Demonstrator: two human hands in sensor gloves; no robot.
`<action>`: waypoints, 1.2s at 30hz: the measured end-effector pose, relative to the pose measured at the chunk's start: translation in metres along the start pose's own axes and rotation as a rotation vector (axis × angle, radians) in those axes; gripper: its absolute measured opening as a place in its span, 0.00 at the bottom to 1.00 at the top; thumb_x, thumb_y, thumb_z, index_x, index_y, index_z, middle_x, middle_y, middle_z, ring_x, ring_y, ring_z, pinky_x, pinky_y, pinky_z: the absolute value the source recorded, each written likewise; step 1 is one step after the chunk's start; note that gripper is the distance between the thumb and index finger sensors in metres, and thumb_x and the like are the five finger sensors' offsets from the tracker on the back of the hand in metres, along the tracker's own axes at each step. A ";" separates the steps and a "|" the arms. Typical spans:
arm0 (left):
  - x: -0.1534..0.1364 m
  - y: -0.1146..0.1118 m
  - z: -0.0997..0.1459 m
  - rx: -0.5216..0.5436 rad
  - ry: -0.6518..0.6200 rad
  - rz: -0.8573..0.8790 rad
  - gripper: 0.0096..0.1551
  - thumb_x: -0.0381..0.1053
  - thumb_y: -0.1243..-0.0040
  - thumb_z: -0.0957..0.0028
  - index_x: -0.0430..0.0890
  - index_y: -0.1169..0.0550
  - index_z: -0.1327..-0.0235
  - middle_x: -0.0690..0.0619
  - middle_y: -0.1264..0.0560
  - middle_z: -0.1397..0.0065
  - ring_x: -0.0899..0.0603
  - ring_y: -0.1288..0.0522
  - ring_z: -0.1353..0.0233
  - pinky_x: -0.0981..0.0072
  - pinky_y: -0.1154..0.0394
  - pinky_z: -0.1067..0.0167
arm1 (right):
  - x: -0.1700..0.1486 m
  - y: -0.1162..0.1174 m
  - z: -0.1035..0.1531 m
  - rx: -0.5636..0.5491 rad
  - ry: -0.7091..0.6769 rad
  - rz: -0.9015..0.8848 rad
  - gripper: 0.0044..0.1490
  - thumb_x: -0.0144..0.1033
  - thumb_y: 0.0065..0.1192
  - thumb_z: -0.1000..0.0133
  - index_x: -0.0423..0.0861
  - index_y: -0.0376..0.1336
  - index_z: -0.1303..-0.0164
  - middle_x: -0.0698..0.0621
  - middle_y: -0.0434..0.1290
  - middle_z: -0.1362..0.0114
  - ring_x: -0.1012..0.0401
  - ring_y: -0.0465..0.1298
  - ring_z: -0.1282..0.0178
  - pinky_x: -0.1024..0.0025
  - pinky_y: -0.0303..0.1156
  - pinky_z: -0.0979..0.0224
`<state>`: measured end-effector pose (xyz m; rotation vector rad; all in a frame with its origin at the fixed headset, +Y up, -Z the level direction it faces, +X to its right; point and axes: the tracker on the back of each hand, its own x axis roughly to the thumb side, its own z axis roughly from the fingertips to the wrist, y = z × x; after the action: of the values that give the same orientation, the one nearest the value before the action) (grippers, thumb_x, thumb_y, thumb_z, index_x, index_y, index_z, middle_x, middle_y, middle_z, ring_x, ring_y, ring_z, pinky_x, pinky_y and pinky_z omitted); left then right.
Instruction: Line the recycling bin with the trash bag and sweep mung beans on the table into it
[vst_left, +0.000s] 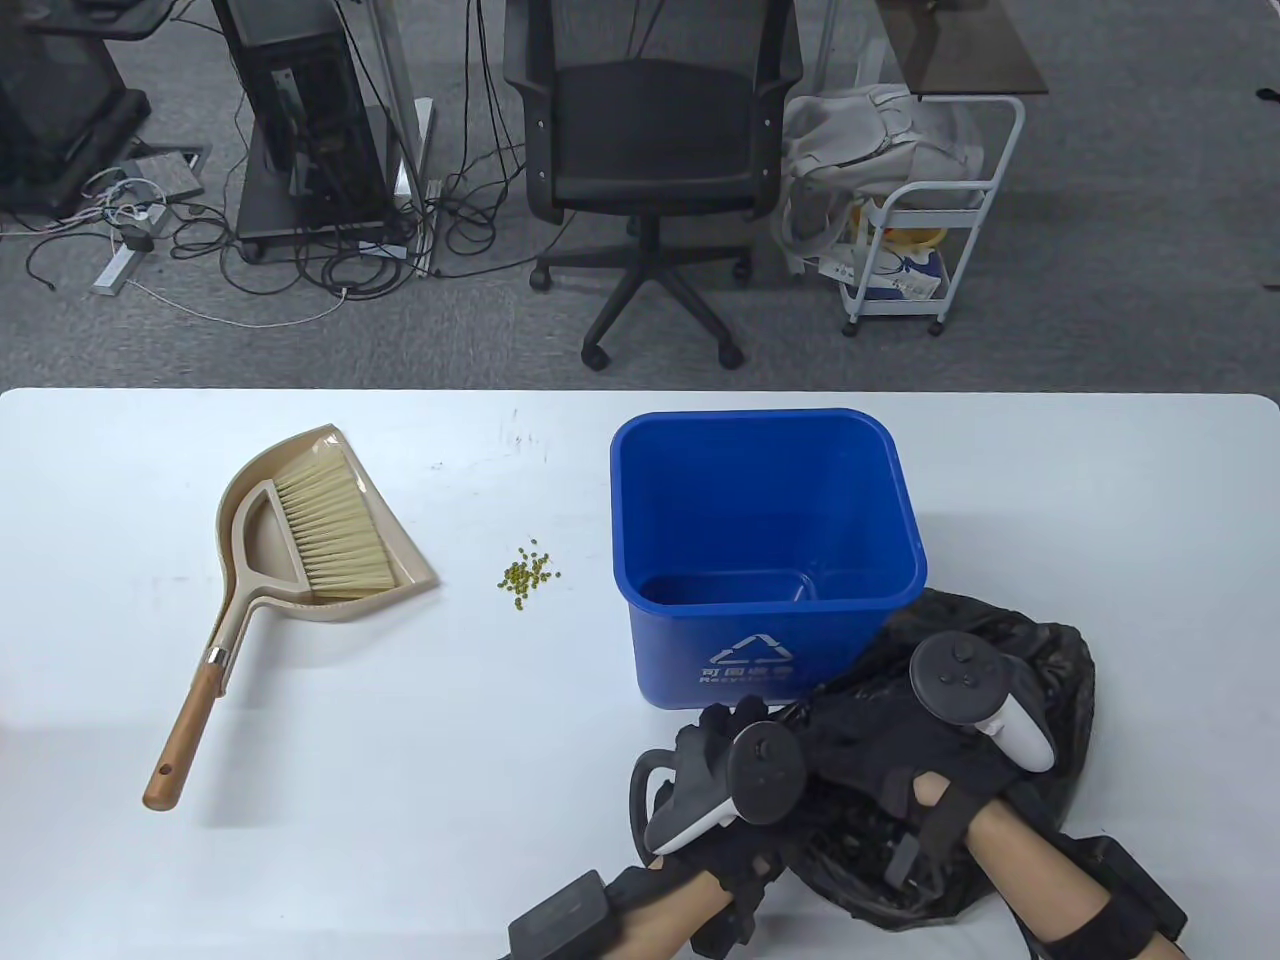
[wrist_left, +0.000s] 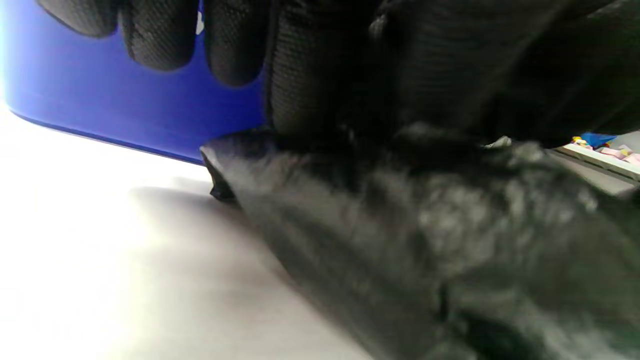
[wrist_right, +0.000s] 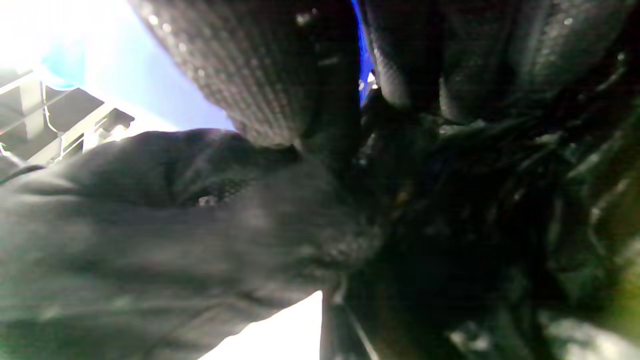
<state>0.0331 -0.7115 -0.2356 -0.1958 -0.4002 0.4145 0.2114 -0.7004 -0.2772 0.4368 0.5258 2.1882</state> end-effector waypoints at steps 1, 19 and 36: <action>-0.002 0.002 -0.001 0.006 0.007 0.002 0.24 0.50 0.25 0.50 0.31 0.10 0.55 0.27 0.32 0.20 0.12 0.37 0.25 0.15 0.41 0.34 | 0.001 -0.001 0.002 -0.006 -0.007 0.016 0.27 0.33 0.71 0.48 0.32 0.78 0.45 0.20 0.66 0.26 0.24 0.69 0.32 0.29 0.66 0.37; -0.033 0.023 0.014 0.102 0.035 0.004 0.20 0.45 0.24 0.52 0.29 0.09 0.61 0.27 0.31 0.21 0.12 0.37 0.25 0.15 0.40 0.34 | -0.100 -0.115 0.083 -0.394 0.516 0.578 0.48 0.42 0.71 0.48 0.22 0.64 0.26 0.16 0.53 0.21 0.19 0.59 0.28 0.24 0.59 0.34; -0.041 -0.002 0.009 -0.156 0.111 -0.077 0.56 0.71 0.33 0.54 0.22 0.17 0.40 0.22 0.42 0.16 0.09 0.47 0.23 0.12 0.49 0.33 | -0.148 -0.109 0.058 -0.286 0.719 0.515 0.33 0.40 0.73 0.49 0.23 0.76 0.52 0.18 0.54 0.21 0.19 0.54 0.26 0.24 0.57 0.32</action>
<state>-0.0044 -0.7303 -0.2408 -0.3524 -0.3300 0.2951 0.3977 -0.7418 -0.3016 -0.4469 0.4909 2.8577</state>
